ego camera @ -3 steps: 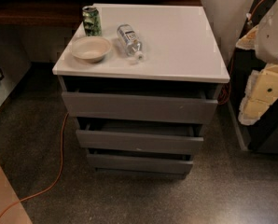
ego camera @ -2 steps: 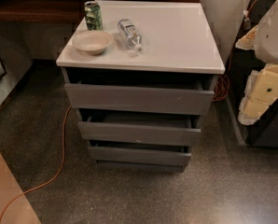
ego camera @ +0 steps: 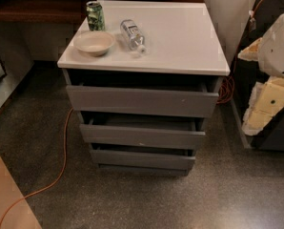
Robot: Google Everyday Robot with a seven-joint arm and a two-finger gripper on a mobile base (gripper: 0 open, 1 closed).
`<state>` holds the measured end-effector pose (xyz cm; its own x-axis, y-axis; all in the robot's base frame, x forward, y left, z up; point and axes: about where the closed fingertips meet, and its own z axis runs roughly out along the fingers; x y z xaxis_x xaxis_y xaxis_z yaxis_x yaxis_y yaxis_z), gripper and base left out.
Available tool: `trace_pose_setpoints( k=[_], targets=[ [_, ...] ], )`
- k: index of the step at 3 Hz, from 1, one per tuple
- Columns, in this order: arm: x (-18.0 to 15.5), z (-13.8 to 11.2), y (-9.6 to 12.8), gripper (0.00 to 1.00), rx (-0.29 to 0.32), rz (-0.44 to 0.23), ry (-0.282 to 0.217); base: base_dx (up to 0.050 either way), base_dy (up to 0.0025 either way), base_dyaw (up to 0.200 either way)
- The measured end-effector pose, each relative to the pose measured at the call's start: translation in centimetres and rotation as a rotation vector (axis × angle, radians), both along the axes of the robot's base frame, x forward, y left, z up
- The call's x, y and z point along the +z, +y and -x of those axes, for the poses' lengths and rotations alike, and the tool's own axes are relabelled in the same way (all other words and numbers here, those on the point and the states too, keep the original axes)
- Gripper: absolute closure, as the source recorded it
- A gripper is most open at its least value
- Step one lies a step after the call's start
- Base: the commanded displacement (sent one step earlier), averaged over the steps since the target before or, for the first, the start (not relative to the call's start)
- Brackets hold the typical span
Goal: Place blue plastic bottle into bottom drawer
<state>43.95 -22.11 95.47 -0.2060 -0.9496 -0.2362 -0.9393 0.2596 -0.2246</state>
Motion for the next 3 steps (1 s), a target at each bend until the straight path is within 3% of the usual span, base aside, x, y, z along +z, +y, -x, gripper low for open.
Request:
trace_pose_setpoints(
  k=[2,3],
  targets=[
    [-7.7,-0.9,0.8,0.00,0.146,-0.085,0.007,0.000,0.00000,0.000],
    [-12.3,-2.2,2.7,0.00,0.258,-0.115,-0.042,0.000,0.00000,0.000]
  ],
)
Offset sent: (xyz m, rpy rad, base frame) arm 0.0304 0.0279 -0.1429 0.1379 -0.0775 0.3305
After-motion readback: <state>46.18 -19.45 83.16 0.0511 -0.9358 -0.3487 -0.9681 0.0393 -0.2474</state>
